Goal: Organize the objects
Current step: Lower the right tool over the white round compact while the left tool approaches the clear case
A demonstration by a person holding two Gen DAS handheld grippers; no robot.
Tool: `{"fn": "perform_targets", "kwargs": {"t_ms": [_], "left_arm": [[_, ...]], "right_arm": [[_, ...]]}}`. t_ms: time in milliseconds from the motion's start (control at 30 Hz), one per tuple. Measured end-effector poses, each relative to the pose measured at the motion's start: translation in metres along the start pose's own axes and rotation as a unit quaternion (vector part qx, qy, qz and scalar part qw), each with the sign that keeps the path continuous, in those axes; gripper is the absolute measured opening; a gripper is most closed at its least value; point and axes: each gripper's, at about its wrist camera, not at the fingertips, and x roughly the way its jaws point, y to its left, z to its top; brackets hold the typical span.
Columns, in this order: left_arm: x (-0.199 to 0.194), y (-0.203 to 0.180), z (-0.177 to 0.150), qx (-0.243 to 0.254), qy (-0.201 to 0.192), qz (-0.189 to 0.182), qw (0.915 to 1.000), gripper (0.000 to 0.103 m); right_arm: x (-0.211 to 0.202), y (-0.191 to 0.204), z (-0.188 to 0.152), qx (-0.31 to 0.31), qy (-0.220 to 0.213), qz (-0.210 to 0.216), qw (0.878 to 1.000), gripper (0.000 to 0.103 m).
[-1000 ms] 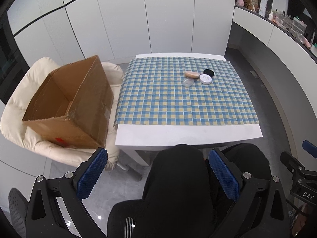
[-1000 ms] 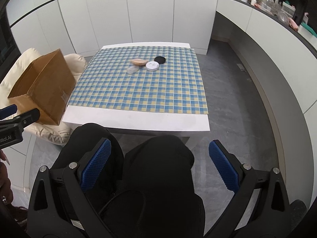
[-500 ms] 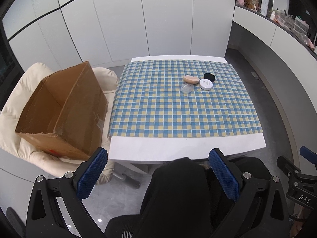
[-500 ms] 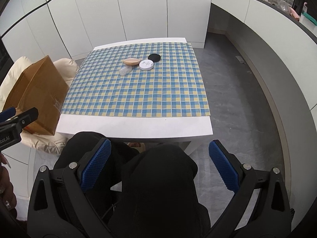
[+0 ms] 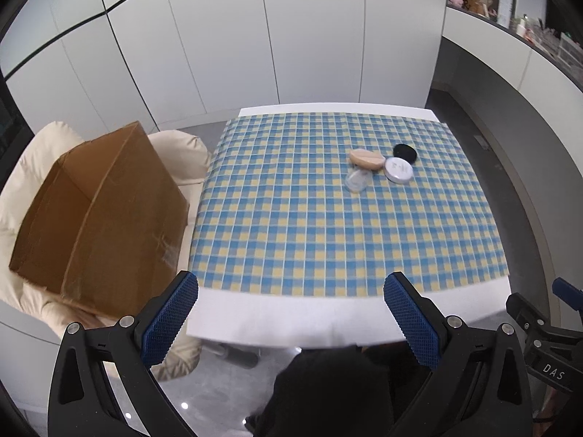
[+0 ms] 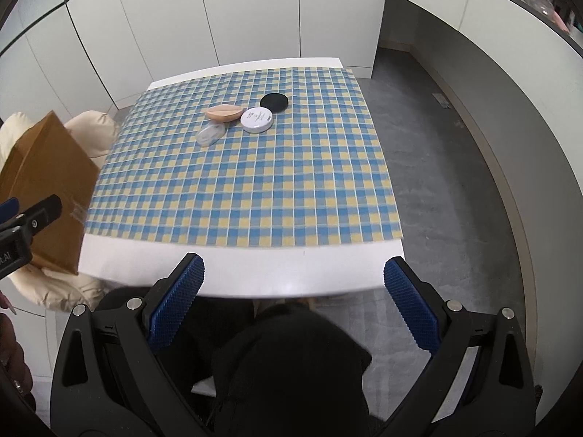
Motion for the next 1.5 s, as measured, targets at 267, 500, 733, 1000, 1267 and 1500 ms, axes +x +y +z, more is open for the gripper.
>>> {"fn": "perform_targets", "kwargs": {"t_ms": [267, 500, 733, 1000, 1267, 1500], "left_arm": [[0.061, 0.008, 0.035, -0.022, 0.017, 0.006, 0.9996, 0.102], [0.121, -0.002, 0.060, -0.003, 0.031, 0.013, 0.9994, 0.102], [0.179, -0.012, 0.070, -0.010, 0.061, -0.003, 0.9981, 0.102], [0.220, -0.019, 0.075, -0.023, 0.096, -0.018, 0.9950, 0.102], [0.231, -0.029, 0.073, -0.044, 0.114, -0.045, 0.9915, 0.102], [0.252, -0.053, 0.081, -0.043, 0.112, -0.040, 0.9920, 0.102]], "right_arm": [[0.055, -0.006, 0.049, 0.012, -0.010, -0.009, 1.000, 0.101], [0.111, -0.016, 0.088, 0.036, -0.005, 0.014, 0.999, 0.101], [0.172, -0.007, 0.120, 0.048, -0.009, 0.038, 0.998, 0.101], [0.241, 0.038, 0.151, 0.000, -0.011, 0.046, 0.999, 0.092], [0.261, 0.062, 0.152, -0.054, -0.028, 0.017, 0.998, 0.060], [0.257, 0.044, 0.146, -0.044, -0.028, 0.017, 0.998, 0.060]]}}
